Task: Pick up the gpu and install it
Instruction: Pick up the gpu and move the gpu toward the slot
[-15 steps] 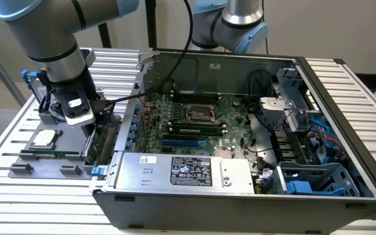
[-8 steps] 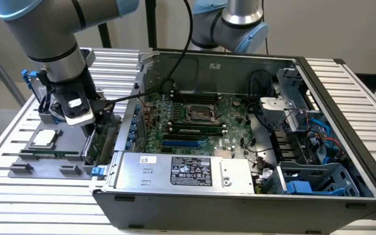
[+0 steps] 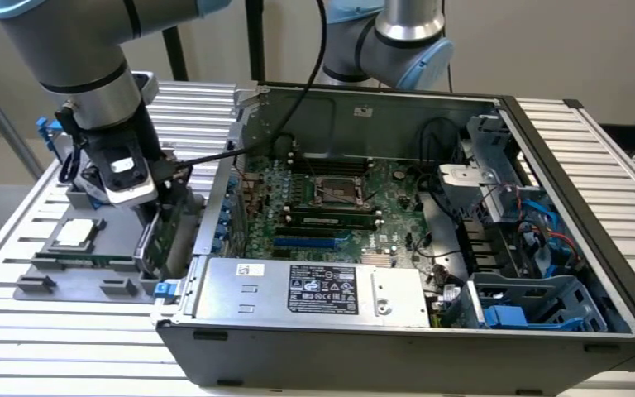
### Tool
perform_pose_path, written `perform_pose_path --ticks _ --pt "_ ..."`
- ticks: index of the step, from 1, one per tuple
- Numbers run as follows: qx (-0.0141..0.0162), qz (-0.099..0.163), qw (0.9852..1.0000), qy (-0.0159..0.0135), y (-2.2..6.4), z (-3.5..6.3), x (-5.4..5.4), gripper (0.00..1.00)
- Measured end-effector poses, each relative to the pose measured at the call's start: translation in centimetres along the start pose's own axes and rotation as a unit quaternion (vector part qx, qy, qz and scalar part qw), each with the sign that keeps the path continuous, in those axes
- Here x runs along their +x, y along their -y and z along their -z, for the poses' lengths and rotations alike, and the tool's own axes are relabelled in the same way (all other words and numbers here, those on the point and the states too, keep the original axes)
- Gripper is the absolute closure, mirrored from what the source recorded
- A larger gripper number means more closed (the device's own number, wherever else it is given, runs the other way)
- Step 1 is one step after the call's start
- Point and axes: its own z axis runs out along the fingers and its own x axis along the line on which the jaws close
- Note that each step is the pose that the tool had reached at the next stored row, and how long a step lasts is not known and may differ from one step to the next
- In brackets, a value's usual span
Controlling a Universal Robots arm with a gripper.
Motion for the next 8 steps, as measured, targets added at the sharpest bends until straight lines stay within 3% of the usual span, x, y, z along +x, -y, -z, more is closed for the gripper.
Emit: perform_pose_path --ticks 8 --pt "-0.0001 0.0 1.0 0.0001 -0.16 2.73 -0.1 1.0"
